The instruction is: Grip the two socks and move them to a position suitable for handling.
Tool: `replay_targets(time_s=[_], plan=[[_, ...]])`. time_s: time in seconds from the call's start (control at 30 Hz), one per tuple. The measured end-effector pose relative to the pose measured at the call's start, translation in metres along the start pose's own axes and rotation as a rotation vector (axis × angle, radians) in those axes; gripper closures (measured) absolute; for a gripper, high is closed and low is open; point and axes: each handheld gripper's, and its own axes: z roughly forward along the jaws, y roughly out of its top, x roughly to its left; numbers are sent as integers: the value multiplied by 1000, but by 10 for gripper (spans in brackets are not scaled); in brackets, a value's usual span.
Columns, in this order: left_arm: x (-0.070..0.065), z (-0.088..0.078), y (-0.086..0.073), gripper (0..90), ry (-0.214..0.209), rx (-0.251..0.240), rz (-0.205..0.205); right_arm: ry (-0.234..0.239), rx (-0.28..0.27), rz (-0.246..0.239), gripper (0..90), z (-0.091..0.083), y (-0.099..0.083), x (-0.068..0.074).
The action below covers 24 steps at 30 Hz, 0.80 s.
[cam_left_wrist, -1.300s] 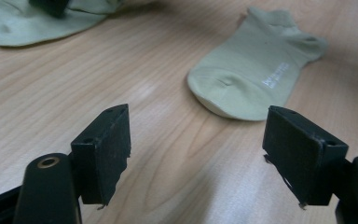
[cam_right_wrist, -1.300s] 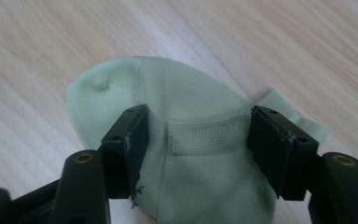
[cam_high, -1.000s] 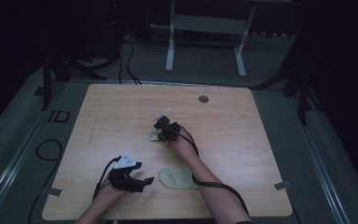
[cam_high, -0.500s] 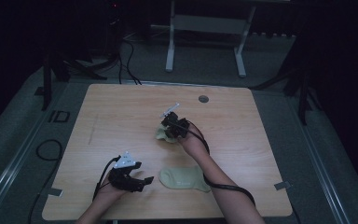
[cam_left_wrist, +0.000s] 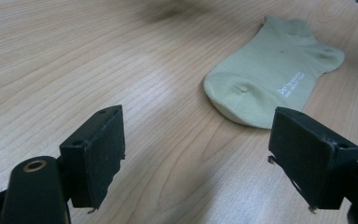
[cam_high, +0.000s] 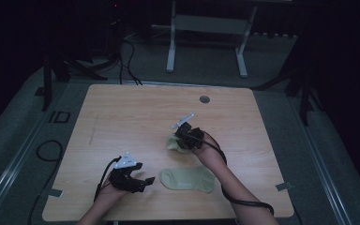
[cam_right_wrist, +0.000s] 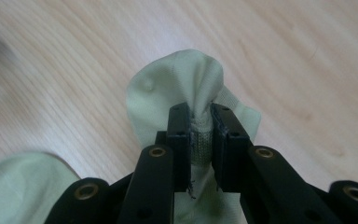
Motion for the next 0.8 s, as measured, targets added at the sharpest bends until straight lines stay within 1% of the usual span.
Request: replay_targets(time_s=[0.03,0.07,0.1,0.13,0.2,0.23,0.27,0.3,0.33,0.37,0.4,0.47,0.53,0.57,0.6,0.63,0.67,0.7,0.77,0.8], plan=[[0,0,0,195,0,0,0,0,0,0,786,0,0,0],[0,0,0,195,0,0,0,15,1,4,786,3,-4,0],[0,0,1,195,-1,1,2,15,1,4,786,3,-4,0],[0,0,1,216,-4,2,5,38,16,-1,785,14,-11,4],[-1,0,2,235,-7,1,10,48,29,0,784,21,-14,6],[-1,0,2,261,-7,1,10,48,29,0,784,21,-14,6],[-1,0,3,261,0,2,13,50,32,1,784,25,-16,7],[-1,1,4,322,8,3,13,60,43,9,782,31,-18,8],[-1,1,5,322,15,8,18,60,43,9,782,31,-18,8],[-1,2,6,384,23,12,22,62,48,10,775,35,-20,9],[-1,3,7,384,30,15,24,62,48,10,775,35,-20,9],[-2,5,9,462,31,17,44,65,50,9,762,38,-22,10],[-3,6,12,521,21,24,64,69,47,10,746,39,-22,10],[-4,7,14,533,20,26,75,75,48,12,715,38,-22,10],[-5,8,16,579,18,28,84,89,51,17,665,38,-21,9],[-6,9,19,590,17,23,88,97,50,21,613,36,-21,8],[-6,10,23,593,14,20,96,100,47,26,589,33,-19,7],[-7,11,27,630,15,19,109,101,32,26,566,28,-18,6],[-7,15,37,646,28,32,133,103,6,37,555,16,-14,2],[-7,18,41,687,32,32,145,105,-7,39,559,11,-13,0]])
